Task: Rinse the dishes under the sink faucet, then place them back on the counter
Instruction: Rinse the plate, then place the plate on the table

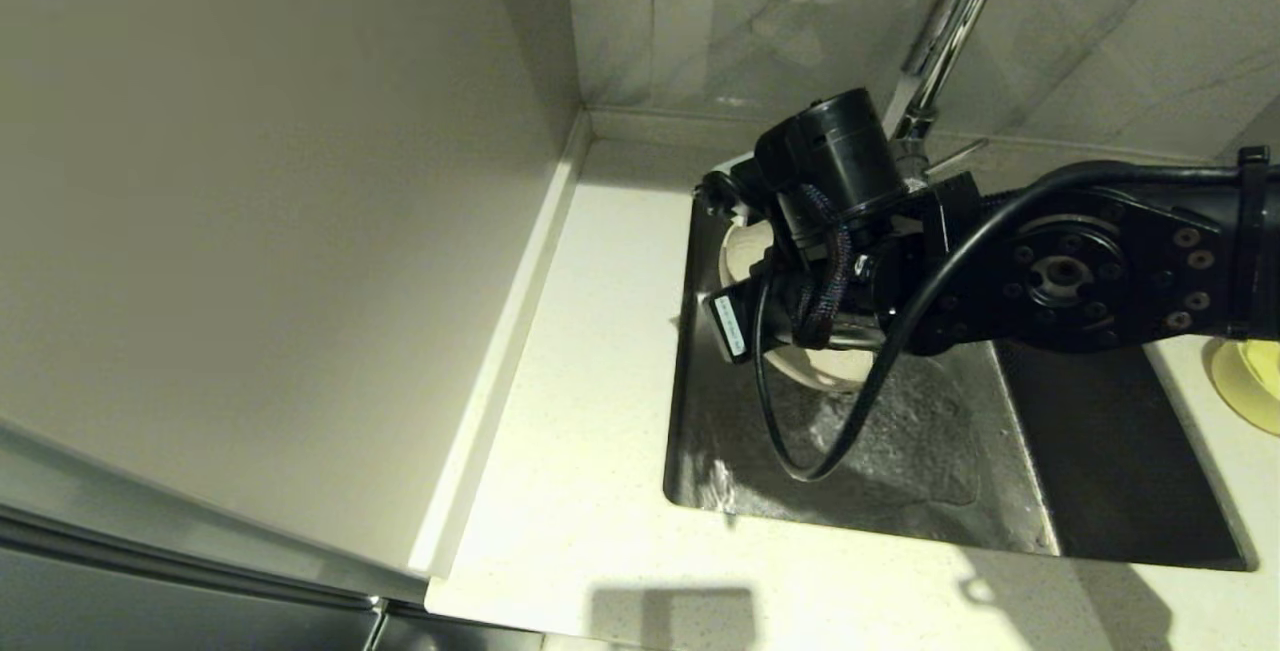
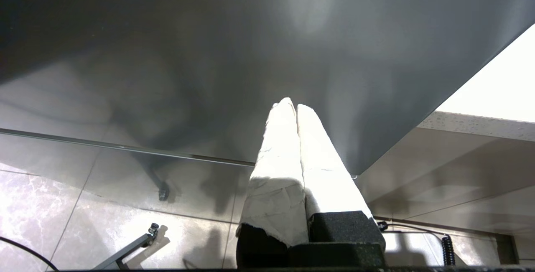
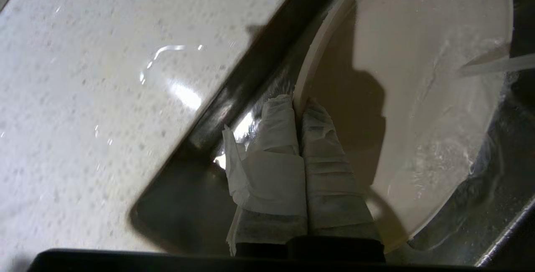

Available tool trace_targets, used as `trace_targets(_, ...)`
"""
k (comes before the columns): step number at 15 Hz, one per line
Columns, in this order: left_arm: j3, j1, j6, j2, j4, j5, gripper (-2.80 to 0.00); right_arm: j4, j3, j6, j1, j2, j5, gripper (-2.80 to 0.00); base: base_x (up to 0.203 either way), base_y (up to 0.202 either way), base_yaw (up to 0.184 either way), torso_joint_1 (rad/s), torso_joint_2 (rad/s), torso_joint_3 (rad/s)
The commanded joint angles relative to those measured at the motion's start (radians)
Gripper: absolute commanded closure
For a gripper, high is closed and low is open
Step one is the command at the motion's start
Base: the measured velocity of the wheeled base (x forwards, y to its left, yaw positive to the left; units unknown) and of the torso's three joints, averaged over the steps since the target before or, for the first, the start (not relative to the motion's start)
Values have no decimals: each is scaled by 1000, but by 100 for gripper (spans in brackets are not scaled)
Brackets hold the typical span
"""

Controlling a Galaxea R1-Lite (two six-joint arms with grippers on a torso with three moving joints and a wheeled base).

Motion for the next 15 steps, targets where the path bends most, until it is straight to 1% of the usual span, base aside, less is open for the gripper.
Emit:
trace_targets(1, 0, 0, -1, -2, -1, 1, 0, 4, 66, -3, 1, -63, 39, 0, 0, 0, 0, 0, 0, 0)
trace_targets(2, 0, 0, -1, -2, -1, 1, 0, 5, 112, -4, 3, -92, 66, 0, 0, 0, 0, 0, 0, 0)
trace_targets(4, 0, 0, -1, -2, -1, 1, 0, 5, 230, -5, 6, -151, 95, 0, 0, 0, 0, 0, 0, 0)
trace_targets(8, 0, 0, -1, -2, -1, 1, 0, 3, 478, -2, 7, -281, 107, 0, 0, 0, 0, 0, 0, 0)
trace_targets(11, 0, 0, -1, -2, -1, 1, 0, 2, 568, -7, 6, -351, 104, 0, 0, 0, 0, 0, 0, 0)
trace_targets(13, 0, 0, -1, -2, -1, 1, 0, 0, 584, -14, 4, -375, 92, 0, 0, 0, 0, 0, 0, 0)
trace_targets(15, 0, 0, -1, -2, -1, 1, 0, 6, 587, -18, 2, -397, 60, 0, 0, 0, 0, 0, 0, 0)
